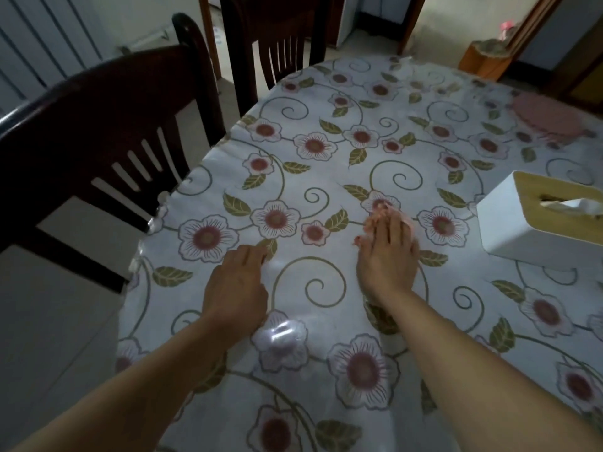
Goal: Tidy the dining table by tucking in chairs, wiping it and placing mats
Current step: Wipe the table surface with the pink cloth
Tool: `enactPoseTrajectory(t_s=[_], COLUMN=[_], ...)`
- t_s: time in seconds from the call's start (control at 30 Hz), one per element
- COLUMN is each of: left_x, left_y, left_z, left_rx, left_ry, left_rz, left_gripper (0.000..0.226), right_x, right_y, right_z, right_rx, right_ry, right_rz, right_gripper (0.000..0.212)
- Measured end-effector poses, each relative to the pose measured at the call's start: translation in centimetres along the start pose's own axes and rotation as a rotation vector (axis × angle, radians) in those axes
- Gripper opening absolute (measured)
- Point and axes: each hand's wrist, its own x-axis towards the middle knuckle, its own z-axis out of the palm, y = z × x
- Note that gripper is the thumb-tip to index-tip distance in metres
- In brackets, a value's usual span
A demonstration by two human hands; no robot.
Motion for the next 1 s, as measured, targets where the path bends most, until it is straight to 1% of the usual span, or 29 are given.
enactPoseTrajectory(t_s=[0.03, 0.1, 0.17, 0.23, 0.27, 0.3, 0.33, 0.4, 0.43, 0.47, 0.5, 0.53, 0.63, 0.7, 0.77, 0.87, 0.97, 1.0], left_x=[0.3, 0.5, 0.6, 0.9, 1.0, 1.2, 1.5, 1.6, 1.5, 1.4, 1.3, 1.2, 0.7, 0.0, -1.1, -2.8, -4.6, -5.3], left_y=[-0.3, -0.9, -1.5, -2.1, -2.6, -3.0, -3.8, -5.1, -5.7, -6.3, -6.6, -6.9, -7.2, -7.4, -7.3, -6.8, -6.8, -6.8], left_z=[0.1, 0.1, -0.1, -0.7, -1.1, -1.5, -1.9, -2.4, -2.5, -2.5, -2.5, -2.5, -2.7, -2.8, -3.2, -3.9, -3.9, -3.7], left_rx=[-0.018, -0.038, -0.018, 0.003, 0.0, -0.01, -0.028, -0.062, -0.076, -0.09, -0.11, -0.134, -0.177, -0.18, -0.179, -0.147, -0.135, -0.146], left_ry=[0.019, 0.037, 0.041, 0.039, 0.035, 0.034, 0.035, 0.016, 0.007, 0.008, 0.014, 0.023, 0.047, 0.052, 0.076, 0.085, 0.03, 0.017], left_rz=[0.007, 0.013, 0.022, -0.018, -0.049, -0.076, -0.101, -0.141, -0.137, -0.121, -0.106, -0.098, -0.117, -0.161, -0.191, -0.214, -0.197, -0.198], left_gripper=[0.052, 0.047, 0.047, 0.05, 0.051, 0.051, 0.051, 0.056, 0.059, 0.062, 0.063, 0.063, 0.064, 0.064, 0.06, 0.058, 0.06, 0.059], right_x=[0.3, -0.6, -3.7, -6.1, -6.2, -5.7, -4.6, -1.4, 0.5, 2.1, 3.2, 3.9, 3.0, 0.4, -3.4, -10.0, -15.6, -16.0], right_y=[-1.5, -5.0, -8.0, -8.8, -8.2, -7.4, -6.7, -5.5, -5.5, -6.1, -7.2, -8.6, -13.5, -16.1, -17.3, -15.9, -12.3, -11.0], right_z=[0.2, 1.0, 1.9, 2.2, 2.2, 2.0, 1.8, 1.4, 1.3, 1.2, 1.2, 1.2, 1.8, 2.7, 3.2, 3.3, 2.5, 1.8], right_rx=[0.008, 0.044, 0.107, 0.138, 0.117, 0.086, 0.069, 0.079, 0.091, 0.1, 0.103, 0.102, 0.115, 0.152, 0.215, 0.264, 0.125, 0.077], right_ry=[0.006, 0.007, -0.025, -0.067, -0.071, -0.058, -0.032, 0.01, -0.005, -0.027, -0.05, -0.064, -0.067, -0.07, -0.086, -0.172, -0.194, -0.177], right_rz=[-0.057, -0.256, -0.437, -0.507, -0.508, -0.475, -0.391, -0.143, -0.03, 0.034, 0.036, -0.026, -0.407, -0.566, -0.685, -0.788, -0.834, -0.797], right_gripper=[0.056, 0.055, 0.055, 0.056, 0.054, 0.053, 0.051, 0.051, 0.053, 0.055, 0.056, 0.056, 0.053, 0.053, 0.05, 0.052, 0.054, 0.052])
